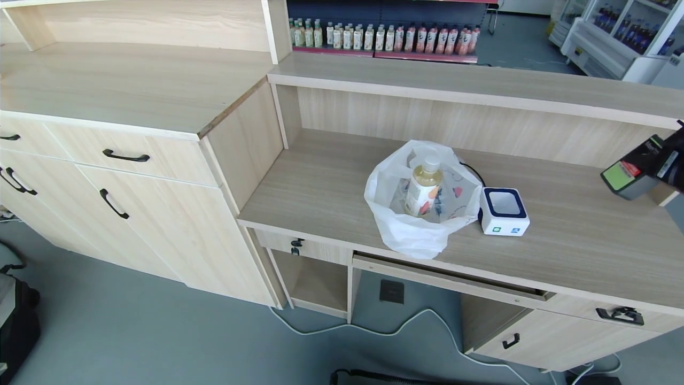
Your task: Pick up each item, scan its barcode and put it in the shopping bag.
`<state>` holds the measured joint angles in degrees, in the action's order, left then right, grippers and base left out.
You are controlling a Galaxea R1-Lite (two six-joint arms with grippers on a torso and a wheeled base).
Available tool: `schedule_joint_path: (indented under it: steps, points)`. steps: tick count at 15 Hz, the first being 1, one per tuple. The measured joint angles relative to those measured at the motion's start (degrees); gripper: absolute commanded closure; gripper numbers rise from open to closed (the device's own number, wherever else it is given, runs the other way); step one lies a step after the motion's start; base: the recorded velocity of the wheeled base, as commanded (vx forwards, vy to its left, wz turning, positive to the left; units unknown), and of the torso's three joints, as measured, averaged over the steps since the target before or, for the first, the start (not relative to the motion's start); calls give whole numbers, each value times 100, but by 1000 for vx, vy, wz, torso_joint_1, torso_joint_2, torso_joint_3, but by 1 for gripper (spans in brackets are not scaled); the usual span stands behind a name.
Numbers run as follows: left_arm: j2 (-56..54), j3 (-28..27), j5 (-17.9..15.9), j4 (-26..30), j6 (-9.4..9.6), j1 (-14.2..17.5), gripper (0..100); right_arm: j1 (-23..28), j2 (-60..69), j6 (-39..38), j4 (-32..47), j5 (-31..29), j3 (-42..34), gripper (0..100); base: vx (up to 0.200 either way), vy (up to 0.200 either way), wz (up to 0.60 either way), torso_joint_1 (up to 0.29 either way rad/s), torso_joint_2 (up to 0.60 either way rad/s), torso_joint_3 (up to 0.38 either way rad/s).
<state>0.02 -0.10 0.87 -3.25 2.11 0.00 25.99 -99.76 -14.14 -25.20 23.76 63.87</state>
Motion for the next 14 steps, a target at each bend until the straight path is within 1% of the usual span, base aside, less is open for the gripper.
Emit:
schedule_joint_path:
  steps: [1, 2, 5, 7, 11, 12, 14]
  points:
    - [0, 0, 0, 2, 0, 0, 0, -55, -187, -13, -74, 319, -12, 100, 0, 0, 0, 0, 0, 0]
    - [0, 0, 0, 2, 0, 0, 0, -135, -335, -17, -230, 451, -23, 100, 0, 0, 0, 0, 0, 0]
    - [0, 0, 0, 2, 0, 0, 0, -408, -625, 154, -661, 627, -26, 100, 0, 0, 0, 0, 0, 0]
    - [0, 0, 0, 2, 0, 0, 0, -540, -796, 514, -780, 667, 0, 100, 0, 0, 0, 0, 0, 0]
    - [0, 0, 0, 4, 0, 0, 0, -811, -1130, 859, -1353, 673, 20, 100, 0, 0, 0, 0, 0, 0]
    - [0, 0, 0, 2, 0, 0, 0, -850, -1215, 1059, -1391, 667, 20, 100, 0, 0, 0, 0, 0, 0]
    - [0, 0, 0, 4, 0, 0, 0, -948, -1367, 1198, -1404, 658, 20, 100, 0, 0, 0, 0, 0, 0]
